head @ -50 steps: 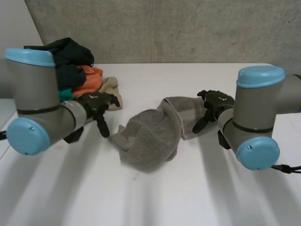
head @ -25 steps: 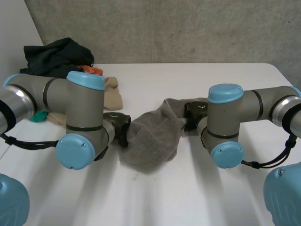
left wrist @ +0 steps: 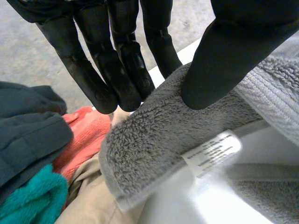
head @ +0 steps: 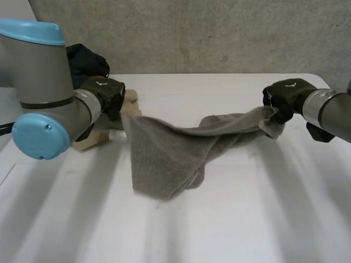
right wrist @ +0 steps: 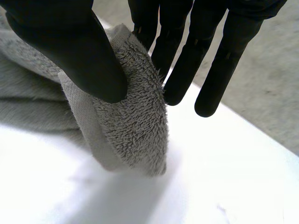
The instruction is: Fold the laundry.
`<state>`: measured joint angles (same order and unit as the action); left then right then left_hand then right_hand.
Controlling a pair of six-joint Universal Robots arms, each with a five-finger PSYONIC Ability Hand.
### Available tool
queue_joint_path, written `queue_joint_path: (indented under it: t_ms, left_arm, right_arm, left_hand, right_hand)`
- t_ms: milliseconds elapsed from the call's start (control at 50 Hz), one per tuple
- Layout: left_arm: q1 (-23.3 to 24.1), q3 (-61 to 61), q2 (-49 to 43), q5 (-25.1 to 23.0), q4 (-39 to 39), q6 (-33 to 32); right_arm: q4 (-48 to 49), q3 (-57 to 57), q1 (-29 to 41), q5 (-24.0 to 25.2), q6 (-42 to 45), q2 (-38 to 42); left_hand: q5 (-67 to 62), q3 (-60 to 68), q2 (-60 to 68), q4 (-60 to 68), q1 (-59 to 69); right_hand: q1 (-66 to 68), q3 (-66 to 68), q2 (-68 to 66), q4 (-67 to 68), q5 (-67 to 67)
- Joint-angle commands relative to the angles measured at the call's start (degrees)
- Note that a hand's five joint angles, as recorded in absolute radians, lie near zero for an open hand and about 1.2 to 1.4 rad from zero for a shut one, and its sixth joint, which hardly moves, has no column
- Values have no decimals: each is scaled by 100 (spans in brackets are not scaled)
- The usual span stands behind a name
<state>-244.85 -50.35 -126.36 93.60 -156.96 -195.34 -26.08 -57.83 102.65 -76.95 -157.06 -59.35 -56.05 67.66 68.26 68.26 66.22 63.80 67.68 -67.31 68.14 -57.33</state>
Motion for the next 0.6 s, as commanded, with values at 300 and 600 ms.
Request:
queue_joint_path:
  t_ms: [300, 600]
  left_arm:
    - [210, 3120, -285, 167, -2770, -1208]
    - [210, -851, 366, 537, -2806, -1041]
  right_arm:
    - [7003, 958, -281, -900, -307, 662]
    - [4772, -1141, -1010, 883, -949, -6]
  left_hand:
    - [-1395, 1234, 1174, 1174, 1378]
    - [-1395, 1234, 1174, 1174, 1378]
  right_hand:
    - [1620, 1232, -1269, 1186, -1267]
    - [1620, 1232, -1269, 1186, -1267]
